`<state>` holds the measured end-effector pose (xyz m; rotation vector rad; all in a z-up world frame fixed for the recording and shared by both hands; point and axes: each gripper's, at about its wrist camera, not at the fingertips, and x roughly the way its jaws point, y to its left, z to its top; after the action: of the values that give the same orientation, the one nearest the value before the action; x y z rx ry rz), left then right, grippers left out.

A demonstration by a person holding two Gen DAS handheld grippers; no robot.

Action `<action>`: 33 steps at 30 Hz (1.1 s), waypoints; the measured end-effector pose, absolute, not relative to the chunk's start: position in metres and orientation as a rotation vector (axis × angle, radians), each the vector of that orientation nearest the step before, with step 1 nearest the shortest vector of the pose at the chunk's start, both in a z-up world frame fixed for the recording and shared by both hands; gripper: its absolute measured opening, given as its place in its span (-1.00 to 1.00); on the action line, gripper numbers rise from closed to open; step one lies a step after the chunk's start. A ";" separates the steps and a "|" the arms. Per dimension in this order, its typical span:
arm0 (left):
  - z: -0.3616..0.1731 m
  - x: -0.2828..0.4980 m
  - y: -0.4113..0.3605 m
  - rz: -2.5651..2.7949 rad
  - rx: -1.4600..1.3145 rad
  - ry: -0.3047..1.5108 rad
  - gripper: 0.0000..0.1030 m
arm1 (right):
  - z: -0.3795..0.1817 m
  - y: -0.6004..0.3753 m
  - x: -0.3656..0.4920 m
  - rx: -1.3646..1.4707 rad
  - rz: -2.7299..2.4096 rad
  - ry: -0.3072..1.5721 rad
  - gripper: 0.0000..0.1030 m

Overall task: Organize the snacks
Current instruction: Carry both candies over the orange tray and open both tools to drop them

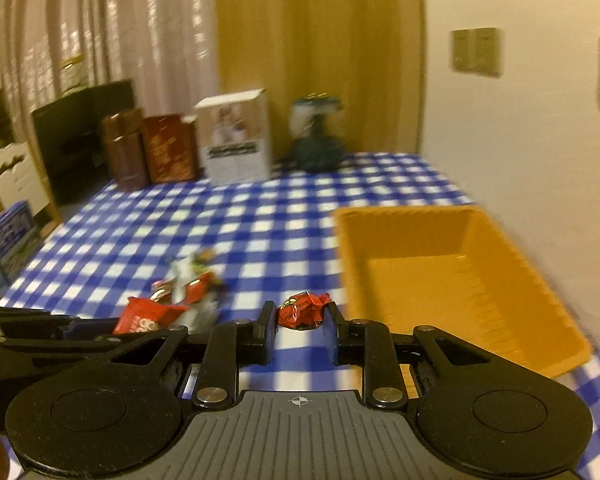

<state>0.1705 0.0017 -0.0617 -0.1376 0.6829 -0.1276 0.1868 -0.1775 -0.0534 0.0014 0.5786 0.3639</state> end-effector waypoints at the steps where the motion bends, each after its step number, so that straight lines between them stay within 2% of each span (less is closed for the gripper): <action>1: -0.059 0.174 -0.004 -0.142 -0.138 0.679 -0.48 | -0.051 -0.184 0.187 0.008 0.348 0.573 -0.51; 16: -0.045 0.226 -0.079 -0.328 -0.089 0.627 -0.48 | -0.043 -0.274 0.206 0.103 0.098 0.518 -0.51; 33: -0.080 0.262 -0.116 -0.477 -0.034 0.622 -0.46 | -0.066 -0.293 0.226 0.182 0.004 0.560 -0.51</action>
<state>0.2624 -0.1164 -0.0797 -0.0337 0.6224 -0.4768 0.2263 -0.2927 -0.0661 0.1818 0.5604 0.0040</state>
